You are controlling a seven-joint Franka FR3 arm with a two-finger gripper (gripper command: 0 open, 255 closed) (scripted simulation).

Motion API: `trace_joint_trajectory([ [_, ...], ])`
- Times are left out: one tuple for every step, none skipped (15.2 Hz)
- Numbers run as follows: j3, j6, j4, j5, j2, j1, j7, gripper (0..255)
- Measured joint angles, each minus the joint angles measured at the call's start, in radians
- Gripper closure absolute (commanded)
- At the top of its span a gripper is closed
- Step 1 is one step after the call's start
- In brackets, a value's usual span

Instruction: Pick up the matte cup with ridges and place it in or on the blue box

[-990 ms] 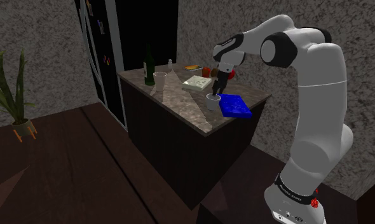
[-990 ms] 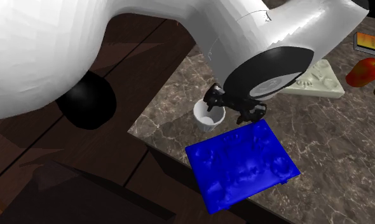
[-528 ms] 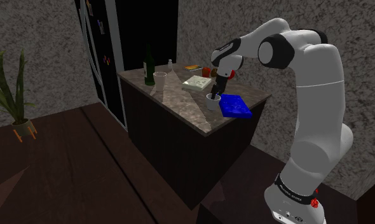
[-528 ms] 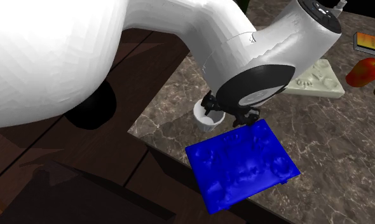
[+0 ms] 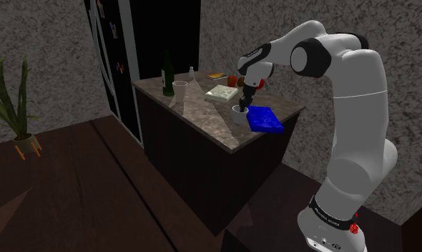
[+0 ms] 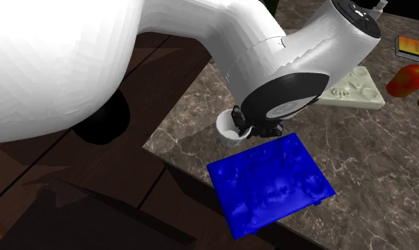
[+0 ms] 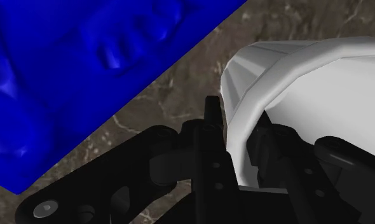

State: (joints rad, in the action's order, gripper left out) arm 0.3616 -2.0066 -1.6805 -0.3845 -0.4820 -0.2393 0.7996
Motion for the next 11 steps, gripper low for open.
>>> trace_joint_trajectory([
  [0.000,0.000,0.000,0.000,0.000,0.000,0.000,255],
  [0.000,0.000,0.000,0.000,0.000,0.000,0.000,255],
  [0.000,0.000,0.000,0.000,0.000,0.000,0.000,255],
  [0.000,0.000,0.000,0.000,0.001,0.000,0.000,255],
  [0.000,0.000,0.000,0.000,0.001,0.000,0.000,255],
  [0.000,0.000,0.000,0.000,0.001,0.000,0.000,255],
  [0.000,0.000,0.000,0.000,0.000,0.000,0.000,255],
  [0.001,0.004,0.002,0.001,0.003,0.001,-0.002,255],
  [0.002,0.012,0.005,0.004,0.008,0.002,-0.005,255],
  [0.004,0.022,0.008,0.008,0.015,0.002,-0.008,255],
  [0.005,0.031,0.012,0.011,0.021,0.003,-0.011,255],
])
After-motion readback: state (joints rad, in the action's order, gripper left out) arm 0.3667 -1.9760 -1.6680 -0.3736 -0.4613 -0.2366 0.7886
